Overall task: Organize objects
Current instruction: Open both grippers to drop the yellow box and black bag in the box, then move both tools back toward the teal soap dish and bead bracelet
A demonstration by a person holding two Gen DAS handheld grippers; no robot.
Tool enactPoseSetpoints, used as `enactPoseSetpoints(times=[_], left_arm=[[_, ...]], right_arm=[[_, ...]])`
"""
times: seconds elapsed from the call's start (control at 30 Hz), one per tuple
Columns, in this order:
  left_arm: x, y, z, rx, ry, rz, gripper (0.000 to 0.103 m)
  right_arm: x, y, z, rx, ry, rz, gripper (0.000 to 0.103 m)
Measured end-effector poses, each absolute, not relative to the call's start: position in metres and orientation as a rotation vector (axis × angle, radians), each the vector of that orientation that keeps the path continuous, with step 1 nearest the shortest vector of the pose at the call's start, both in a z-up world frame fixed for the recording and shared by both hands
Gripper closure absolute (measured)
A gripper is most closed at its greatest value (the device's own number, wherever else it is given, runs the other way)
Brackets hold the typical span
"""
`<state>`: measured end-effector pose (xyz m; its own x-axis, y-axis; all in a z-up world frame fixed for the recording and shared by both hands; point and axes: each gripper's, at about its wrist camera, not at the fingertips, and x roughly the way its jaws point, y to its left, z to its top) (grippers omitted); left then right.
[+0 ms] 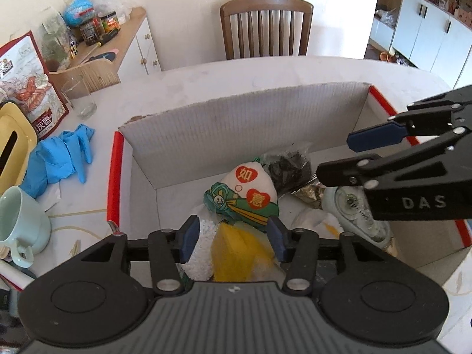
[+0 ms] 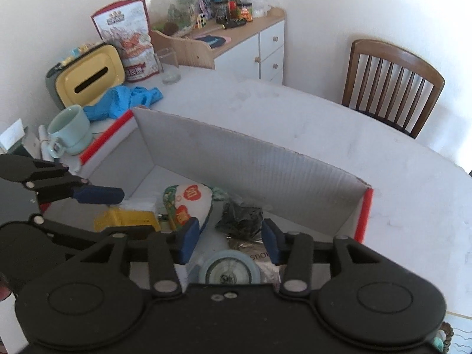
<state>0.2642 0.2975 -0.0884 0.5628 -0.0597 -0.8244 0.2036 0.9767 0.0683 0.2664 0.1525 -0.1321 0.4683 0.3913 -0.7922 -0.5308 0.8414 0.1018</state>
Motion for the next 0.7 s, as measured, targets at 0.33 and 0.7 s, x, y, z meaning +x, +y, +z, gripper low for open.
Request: enactPoseSetpoints(times=[0.33,0.7], left_arm=[[0.242,0.298,-0.064,0.138,0.911,-0.147,0.042],[0.211,0.285,-0.029,0.121,0.829,-0.158,0.037]], right_arm=[[0.238,0.129,-0.098,-0.12,0.861,0.588,0.051],[0.201,0.094,-0.065,-0.044,0.806,0.626,0.041]])
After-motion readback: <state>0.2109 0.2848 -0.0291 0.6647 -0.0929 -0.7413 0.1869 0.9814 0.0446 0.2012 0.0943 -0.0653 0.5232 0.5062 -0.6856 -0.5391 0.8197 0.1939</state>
